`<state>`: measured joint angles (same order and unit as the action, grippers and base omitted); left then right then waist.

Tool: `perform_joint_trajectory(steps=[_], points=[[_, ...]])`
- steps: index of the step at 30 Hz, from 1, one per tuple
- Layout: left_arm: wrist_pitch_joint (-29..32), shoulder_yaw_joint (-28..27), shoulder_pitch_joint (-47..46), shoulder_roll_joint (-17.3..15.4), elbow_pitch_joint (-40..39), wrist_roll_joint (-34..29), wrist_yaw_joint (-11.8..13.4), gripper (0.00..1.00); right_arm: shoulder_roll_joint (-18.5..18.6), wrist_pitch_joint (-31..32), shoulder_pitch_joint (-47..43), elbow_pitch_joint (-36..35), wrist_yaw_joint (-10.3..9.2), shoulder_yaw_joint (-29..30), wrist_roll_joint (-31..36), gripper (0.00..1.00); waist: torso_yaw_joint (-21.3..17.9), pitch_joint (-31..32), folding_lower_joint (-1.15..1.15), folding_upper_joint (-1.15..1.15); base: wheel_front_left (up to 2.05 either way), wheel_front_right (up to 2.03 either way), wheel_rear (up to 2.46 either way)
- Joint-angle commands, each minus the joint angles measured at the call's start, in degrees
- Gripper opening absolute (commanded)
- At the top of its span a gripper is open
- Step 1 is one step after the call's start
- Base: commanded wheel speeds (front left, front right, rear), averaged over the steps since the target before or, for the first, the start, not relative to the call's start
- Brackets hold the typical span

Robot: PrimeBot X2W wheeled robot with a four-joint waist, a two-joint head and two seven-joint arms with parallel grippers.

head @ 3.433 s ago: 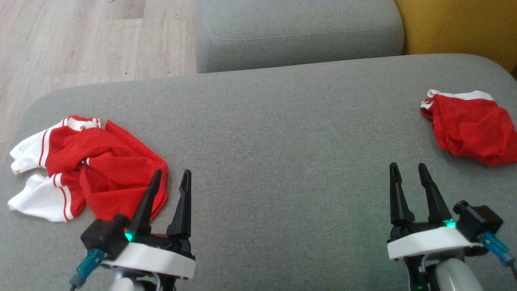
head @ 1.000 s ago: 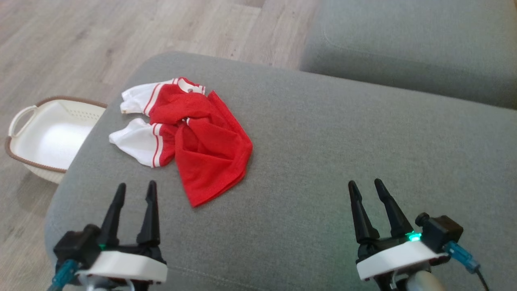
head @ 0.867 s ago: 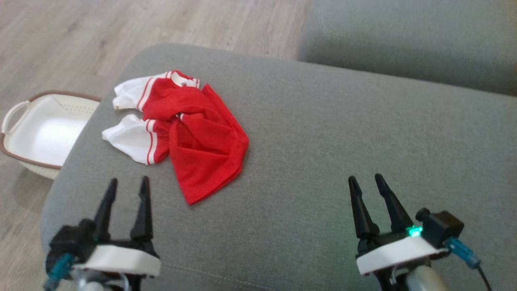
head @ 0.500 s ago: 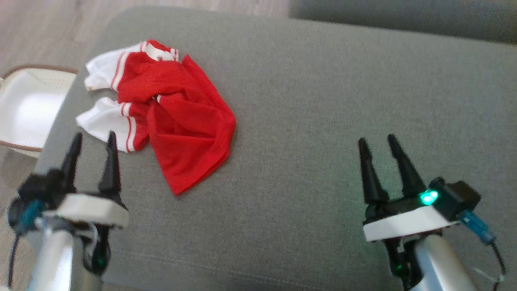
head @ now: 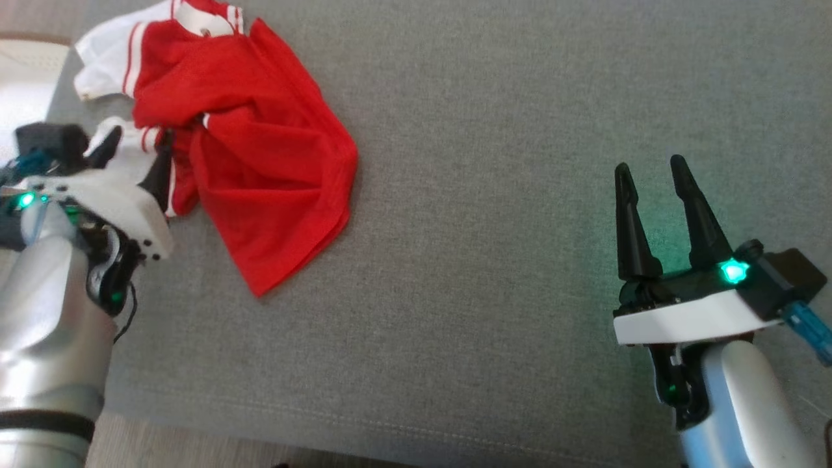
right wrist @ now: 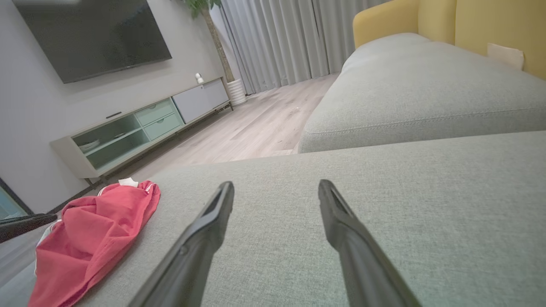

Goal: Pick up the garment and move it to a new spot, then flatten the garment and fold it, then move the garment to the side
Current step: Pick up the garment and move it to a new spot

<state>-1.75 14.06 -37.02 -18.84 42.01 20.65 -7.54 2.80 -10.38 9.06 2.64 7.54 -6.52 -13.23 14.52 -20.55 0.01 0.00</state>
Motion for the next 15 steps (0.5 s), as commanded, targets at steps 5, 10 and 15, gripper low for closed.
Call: perform_joint_trajectory(steps=[5,10,15], points=[[5.82,7.93,-6.31,-6.67,3.07,8.72,0.07,1.00,0.08,1.38,1.81,-4.22,-0.05,-1.10,1.05,1.00,-1.00,-3.45,-0.01,0.00,0.00,0.00,0.00],[9.74,15.33,-8.80,-8.87,4.94,16.66,0.06,1.00,0.08,2.05,2.05,-5.54,-0.05,-0.85,1.46,1.00,-1.91,-5.11,-0.01,0.00,0.00,0.00,0.00],[11.74,20.94,-10.16,-10.06,5.31,23.07,0.06,0.82,0.08,2.03,2.26,-5.92,-0.05,-0.55,1.47,1.00,-2.61,-5.80,-0.01,0.00,0.00,0.00,0.00]])
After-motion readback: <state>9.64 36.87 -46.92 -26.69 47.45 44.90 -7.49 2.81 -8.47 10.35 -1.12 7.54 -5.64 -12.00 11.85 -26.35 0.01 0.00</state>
